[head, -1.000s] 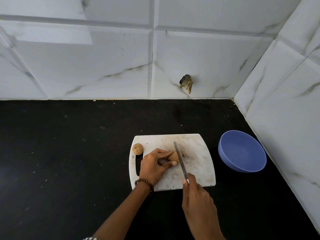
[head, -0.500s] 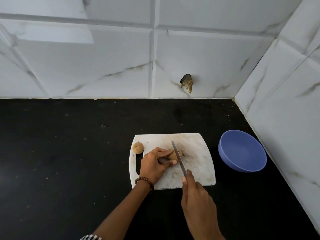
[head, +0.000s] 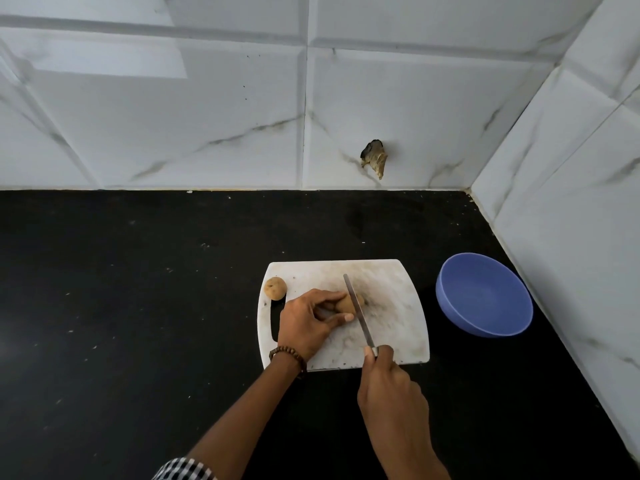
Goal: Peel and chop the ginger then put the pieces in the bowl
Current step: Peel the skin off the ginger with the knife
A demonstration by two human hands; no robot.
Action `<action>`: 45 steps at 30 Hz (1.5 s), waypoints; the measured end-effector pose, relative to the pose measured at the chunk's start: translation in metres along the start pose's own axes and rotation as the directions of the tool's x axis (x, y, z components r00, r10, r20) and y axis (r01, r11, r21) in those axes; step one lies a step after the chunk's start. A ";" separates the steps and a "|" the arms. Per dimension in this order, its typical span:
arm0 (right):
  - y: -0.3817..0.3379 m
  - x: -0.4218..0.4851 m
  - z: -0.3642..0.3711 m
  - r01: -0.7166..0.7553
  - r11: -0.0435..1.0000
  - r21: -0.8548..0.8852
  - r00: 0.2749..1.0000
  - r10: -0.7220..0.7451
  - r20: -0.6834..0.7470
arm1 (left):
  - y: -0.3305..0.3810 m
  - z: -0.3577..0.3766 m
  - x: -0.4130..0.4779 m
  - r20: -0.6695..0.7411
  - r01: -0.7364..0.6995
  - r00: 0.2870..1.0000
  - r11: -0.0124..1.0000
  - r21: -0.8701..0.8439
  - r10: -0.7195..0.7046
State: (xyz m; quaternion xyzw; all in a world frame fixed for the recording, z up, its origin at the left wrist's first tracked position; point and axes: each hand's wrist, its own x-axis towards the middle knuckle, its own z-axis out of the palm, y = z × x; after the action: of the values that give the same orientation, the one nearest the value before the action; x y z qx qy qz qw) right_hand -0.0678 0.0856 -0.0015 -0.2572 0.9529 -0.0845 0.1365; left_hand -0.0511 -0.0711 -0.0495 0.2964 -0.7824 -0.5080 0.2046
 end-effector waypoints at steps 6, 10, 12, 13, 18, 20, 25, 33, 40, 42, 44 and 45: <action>0.003 0.004 0.001 0.034 0.999 0.017 0.999 -0.034 0.018 | 0.002 0.001 0.001 -0.008 0.023 1.000 1.000 -0.021 -0.024; 0.002 0.008 -0.001 0.059 0.998 0.001 0.998 -0.059 0.001 | 0.002 0.002 0.003 -0.014 0.042 0.999 0.998 -0.038 -0.043; -0.001 0.010 -0.001 0.059 0.998 -0.014 0.998 -0.059 0.002 | 0.001 0.003 0.004 -0.014 0.051 0.999 0.998 -0.044 -0.052; -0.001 0.010 -0.001 0.061 0.998 -0.023 0.998 -0.061 0.004 | 0.001 0.003 0.004 -0.016 0.054 0.998 0.997 -0.046 -0.055; -0.005 0.014 -0.002 0.044 0.997 -0.059 0.998 -0.042 0.041 | 0.002 0.004 0.005 -0.022 0.076 0.997 0.995 -0.060 -0.077; -0.007 0.016 -0.001 0.043 0.996 -0.074 0.998 -0.040 0.045 | 0.003 0.004 0.006 -0.023 0.078 0.997 0.995 -0.065 -0.080; -0.012 0.025 -0.002 0.068 0.996 -0.065 0.997 -0.066 0.026 | 0.002 0.005 0.004 -0.028 0.076 0.996 0.993 -0.086 -0.079; -0.015 0.032 0.002 0.088 0.995 -0.053 0.996 -0.086 0.028 | 0.002 0.003 0.002 -0.031 0.035 0.999 0.996 -0.086 -0.037; -0.015 0.028 0.005 0.074 0.995 -0.060 0.997 -0.073 0.016 | 0.000 0.005 0.001 -0.036 0.029 0.999 0.997 -0.068 -0.031; -0.013 0.024 0.004 0.074 0.997 -0.037 0.997 -0.073 0.019 | 0.001 0.005 0.002 -0.042 0.023 0.999 0.998 -0.057 -0.025; -0.012 0.019 0.003 0.074 0.997 -0.029 0.997 -0.074 0.012 | 0.001 0.005 0.001 -0.054 0.020 0.998 0.999 -0.045 -0.023; -0.012 0.018 0.003 0.075 0.997 -0.032 0.997 -0.074 0.009 | 0.001 0.005 0.001 -0.057 0.021 0.998 0.999 -0.043 -0.023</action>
State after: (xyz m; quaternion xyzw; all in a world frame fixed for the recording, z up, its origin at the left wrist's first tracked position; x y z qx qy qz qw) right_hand -0.0764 0.0662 -0.0057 -0.2951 0.9434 -0.0730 0.1329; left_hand -0.0550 -0.0684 -0.0506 0.3151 -0.7620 -0.5180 0.2276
